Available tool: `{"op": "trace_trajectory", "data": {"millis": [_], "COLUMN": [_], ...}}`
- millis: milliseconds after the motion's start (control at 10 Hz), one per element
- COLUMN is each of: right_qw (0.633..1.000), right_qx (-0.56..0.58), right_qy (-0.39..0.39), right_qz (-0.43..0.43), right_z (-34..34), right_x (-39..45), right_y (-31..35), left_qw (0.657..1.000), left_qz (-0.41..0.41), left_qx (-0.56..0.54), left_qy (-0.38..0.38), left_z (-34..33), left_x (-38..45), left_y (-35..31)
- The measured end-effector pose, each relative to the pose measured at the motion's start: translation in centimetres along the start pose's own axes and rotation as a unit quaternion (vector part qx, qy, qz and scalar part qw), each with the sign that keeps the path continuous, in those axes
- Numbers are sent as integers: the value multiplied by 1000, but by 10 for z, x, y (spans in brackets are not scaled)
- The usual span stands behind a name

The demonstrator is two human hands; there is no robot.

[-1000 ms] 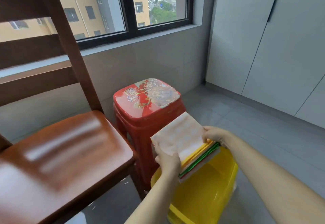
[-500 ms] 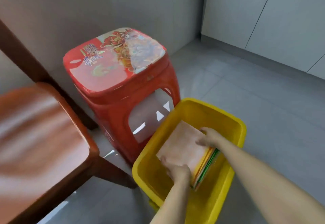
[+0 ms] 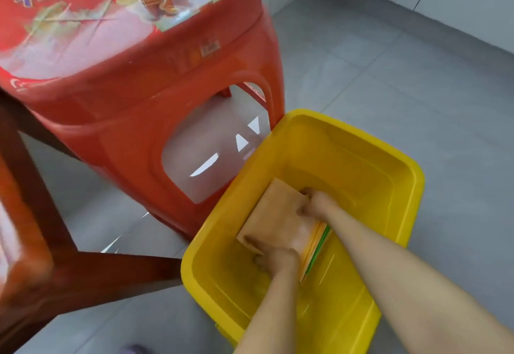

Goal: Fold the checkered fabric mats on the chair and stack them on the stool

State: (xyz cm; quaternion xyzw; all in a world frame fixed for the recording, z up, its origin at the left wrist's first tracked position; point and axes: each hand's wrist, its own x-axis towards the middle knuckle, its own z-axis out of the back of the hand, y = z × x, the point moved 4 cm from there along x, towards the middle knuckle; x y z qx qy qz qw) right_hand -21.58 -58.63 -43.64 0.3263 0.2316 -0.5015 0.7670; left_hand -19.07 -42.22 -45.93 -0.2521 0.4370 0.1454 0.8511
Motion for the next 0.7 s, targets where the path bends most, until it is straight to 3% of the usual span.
{"op": "trace_trajectory", "data": {"millis": [200, 500, 700], "right_qw": [998, 996, 981], "right_qx": [-60, -22, 70], "right_qy": [-26, -84, -138], "right_qz": [9, 20, 117], "right_z": [-2, 35, 84], "right_x": [4, -55, -132], "right_y": [3, 17, 51], "left_qw": [998, 998, 964], "left_qz": [23, -60, -256], "left_qx": [50, 23, 17], "left_qy": [-17, 28, 71], "left_z": [6, 54, 113], "left_x": [-1, -57, -125], "left_y": [-7, -36, -58]}}
